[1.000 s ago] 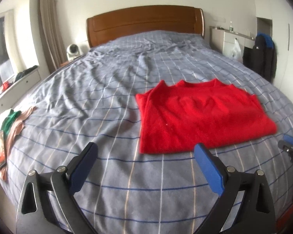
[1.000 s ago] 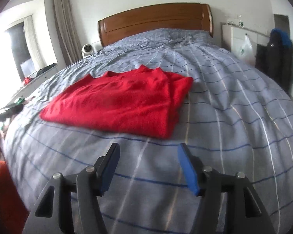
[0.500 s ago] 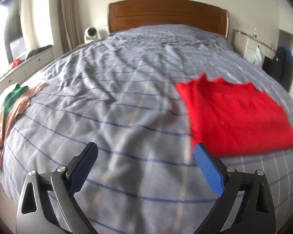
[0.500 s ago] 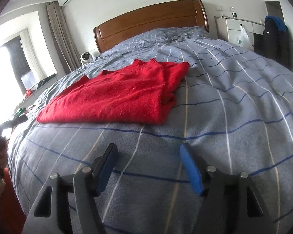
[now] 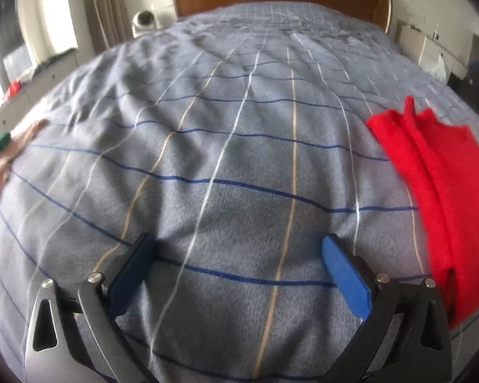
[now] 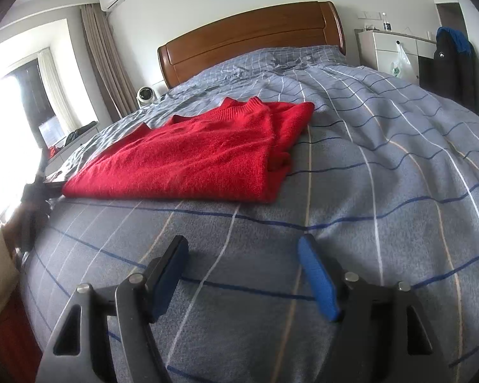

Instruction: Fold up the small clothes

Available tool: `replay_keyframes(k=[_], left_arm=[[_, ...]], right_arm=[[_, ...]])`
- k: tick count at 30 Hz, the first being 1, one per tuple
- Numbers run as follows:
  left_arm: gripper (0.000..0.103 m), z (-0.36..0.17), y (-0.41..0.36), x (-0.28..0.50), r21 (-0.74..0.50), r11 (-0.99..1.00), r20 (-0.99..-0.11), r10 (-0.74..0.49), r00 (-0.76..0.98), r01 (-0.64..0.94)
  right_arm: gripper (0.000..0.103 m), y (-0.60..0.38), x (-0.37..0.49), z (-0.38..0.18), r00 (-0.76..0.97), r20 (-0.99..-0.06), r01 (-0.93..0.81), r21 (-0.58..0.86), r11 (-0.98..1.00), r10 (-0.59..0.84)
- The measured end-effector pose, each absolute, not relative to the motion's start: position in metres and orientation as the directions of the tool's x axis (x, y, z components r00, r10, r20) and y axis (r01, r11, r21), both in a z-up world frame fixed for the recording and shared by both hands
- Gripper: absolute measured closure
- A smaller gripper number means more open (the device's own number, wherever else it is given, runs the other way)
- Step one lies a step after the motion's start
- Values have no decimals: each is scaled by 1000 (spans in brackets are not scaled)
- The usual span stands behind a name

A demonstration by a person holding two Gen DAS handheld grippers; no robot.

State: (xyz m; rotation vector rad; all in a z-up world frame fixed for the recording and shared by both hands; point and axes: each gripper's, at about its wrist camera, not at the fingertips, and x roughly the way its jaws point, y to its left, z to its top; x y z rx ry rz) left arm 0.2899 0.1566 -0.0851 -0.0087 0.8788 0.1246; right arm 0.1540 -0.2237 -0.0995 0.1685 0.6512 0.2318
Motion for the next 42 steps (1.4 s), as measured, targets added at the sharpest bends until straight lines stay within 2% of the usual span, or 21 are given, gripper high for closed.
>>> replay_keyframes(k=[42], left_arm=[[0, -86, 160, 293, 27, 994, -781, 90, 618, -109]], right_arm=[[32, -228, 151, -101, 783, -555, -163, 254, 954, 281]])
